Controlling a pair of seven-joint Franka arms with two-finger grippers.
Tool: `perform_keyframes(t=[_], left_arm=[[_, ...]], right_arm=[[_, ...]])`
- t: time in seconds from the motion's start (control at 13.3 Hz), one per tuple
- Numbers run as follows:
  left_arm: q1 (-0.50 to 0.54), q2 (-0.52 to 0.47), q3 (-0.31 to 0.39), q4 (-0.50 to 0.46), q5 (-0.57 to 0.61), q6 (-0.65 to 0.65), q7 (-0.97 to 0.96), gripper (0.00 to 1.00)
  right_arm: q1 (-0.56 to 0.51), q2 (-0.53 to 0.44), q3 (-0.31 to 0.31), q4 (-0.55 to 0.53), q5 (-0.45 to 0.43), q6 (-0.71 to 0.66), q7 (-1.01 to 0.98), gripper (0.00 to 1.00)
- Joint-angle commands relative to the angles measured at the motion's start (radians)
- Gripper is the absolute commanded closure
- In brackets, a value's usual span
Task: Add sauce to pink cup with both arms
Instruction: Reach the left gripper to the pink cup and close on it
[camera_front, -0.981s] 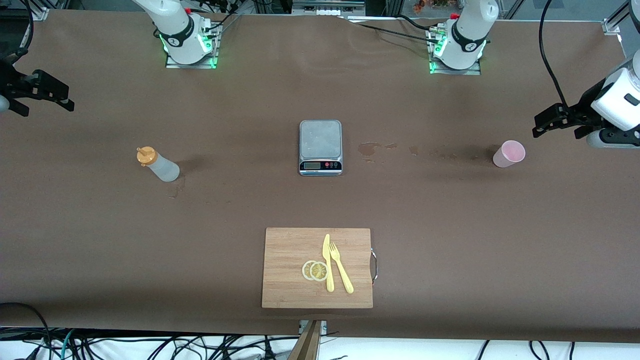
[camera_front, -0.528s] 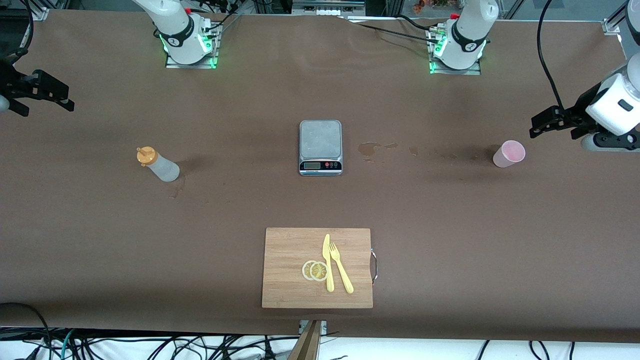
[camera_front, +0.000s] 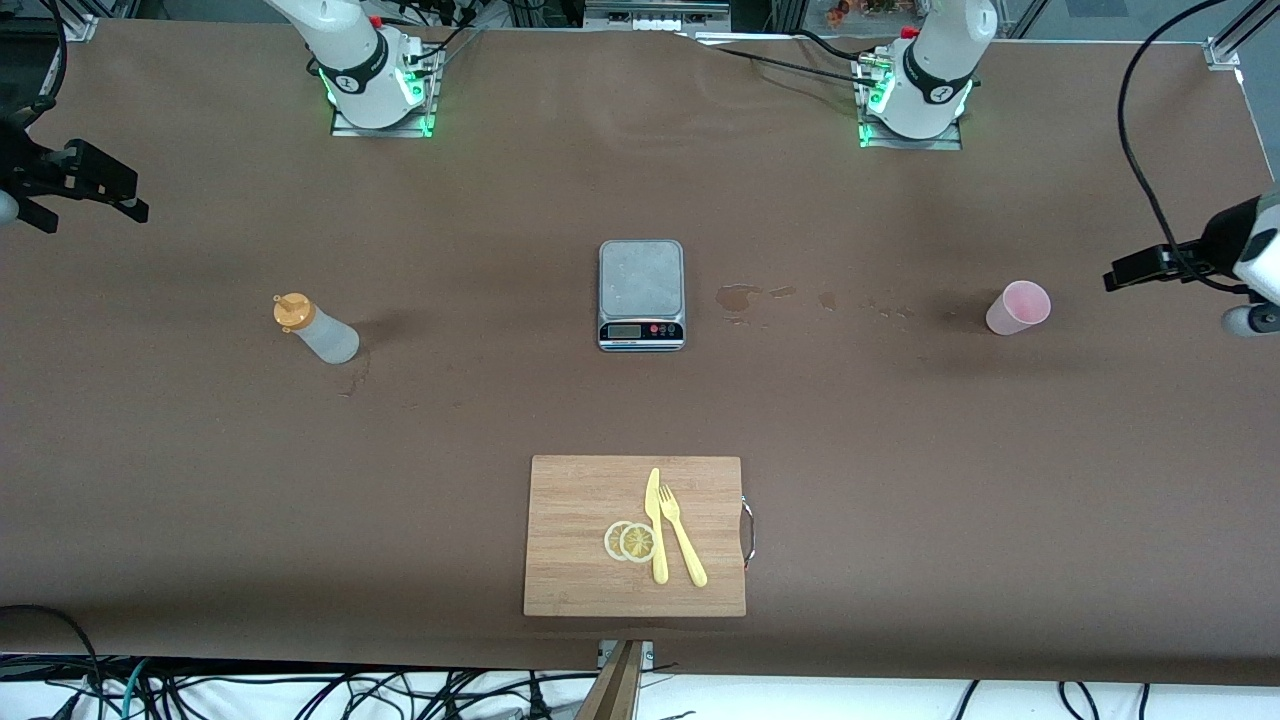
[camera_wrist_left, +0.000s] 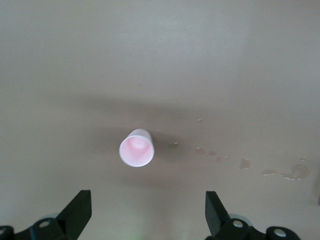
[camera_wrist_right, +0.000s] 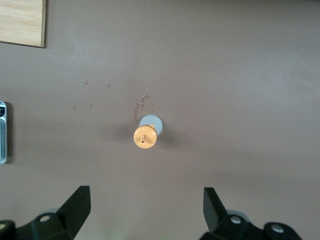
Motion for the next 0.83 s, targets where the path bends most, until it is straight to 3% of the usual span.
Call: perform_keyframes(t=[0.0,0.15,0.53,0.75], left_arm=[[0.079,-0.01,-0.009,-0.066,0.014,0.01,0.137,0.0],[0.118,0.013,-0.009,-0.094,0.01,0.03,0.229,0.0],[0.144,0.047,-0.012,-0.269,0.01,0.257,0.252,0.0],[0.144,0.104,-0.014,-0.278,0.004,0.314,0.252,0.0]], right_arm=[[-0.002,0.005,0.0,0.021,0.016,-0.015,0.002,0.0],[-0.002,0.005,0.0,0.021,0.016,-0.01,0.004,0.0],[-0.002,0.005,0.0,0.021,0.016,-0.012,0.002,0.0],[-0.002,0.005,0.0,0.021,0.016,-0.009,0.007,0.0]])
